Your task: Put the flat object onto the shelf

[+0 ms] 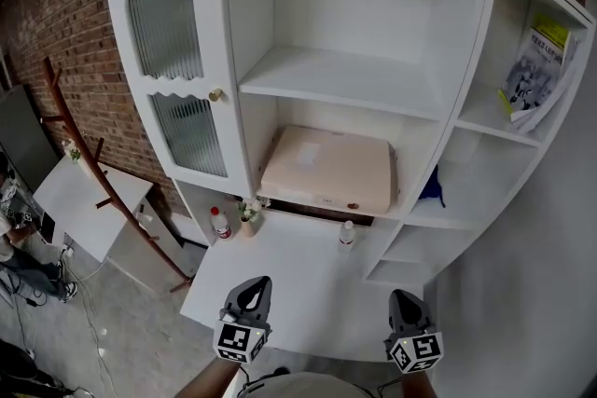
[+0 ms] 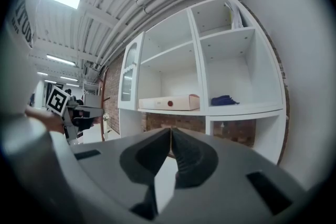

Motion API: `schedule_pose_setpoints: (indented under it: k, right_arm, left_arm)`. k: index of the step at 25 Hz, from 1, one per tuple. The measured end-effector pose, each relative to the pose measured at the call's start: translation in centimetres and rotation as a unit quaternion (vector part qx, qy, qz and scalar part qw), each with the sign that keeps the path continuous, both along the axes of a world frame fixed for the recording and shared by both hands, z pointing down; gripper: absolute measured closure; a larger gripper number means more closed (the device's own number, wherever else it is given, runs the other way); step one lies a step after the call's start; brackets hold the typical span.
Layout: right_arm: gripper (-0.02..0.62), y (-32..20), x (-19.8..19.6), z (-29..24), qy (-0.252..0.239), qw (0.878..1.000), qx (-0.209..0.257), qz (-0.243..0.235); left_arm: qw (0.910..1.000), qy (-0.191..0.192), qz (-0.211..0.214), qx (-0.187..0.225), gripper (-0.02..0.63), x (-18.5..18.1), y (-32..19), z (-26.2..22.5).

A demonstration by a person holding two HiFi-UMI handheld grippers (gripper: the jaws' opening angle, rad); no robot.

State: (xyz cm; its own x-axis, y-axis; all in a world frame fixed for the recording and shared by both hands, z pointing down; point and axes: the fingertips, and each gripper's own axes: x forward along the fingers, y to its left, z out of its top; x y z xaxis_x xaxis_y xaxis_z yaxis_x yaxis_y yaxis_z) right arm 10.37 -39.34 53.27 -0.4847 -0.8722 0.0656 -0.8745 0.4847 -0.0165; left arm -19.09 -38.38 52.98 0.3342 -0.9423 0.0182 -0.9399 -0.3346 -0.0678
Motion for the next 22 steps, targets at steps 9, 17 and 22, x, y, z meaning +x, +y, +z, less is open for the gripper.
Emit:
schedule_pose_setpoints:
  k: [9,17,22]
  right_arm:
    - [0.568,-0.2,0.3,0.0,-0.010,1.000,0.000,0.003]
    - [0.568,-0.1,0.2,0.4,-0.017,1.000,-0.005,-0.004]
    - [0.568,-0.2,0.4,0.4,-0.017,1.000,-0.007,-0.002]
  left_arm:
    - [0.9997,0.012,0.004,-0.019,0.581,0.1,0.1,1.1]
    - [0.9997,0.005,0.007,-0.022,0.581,0.1,-0.2,1.4]
    - [0.9998,0.003,0.003,-0.019,0.581,-0.5,-0.4,1.5]
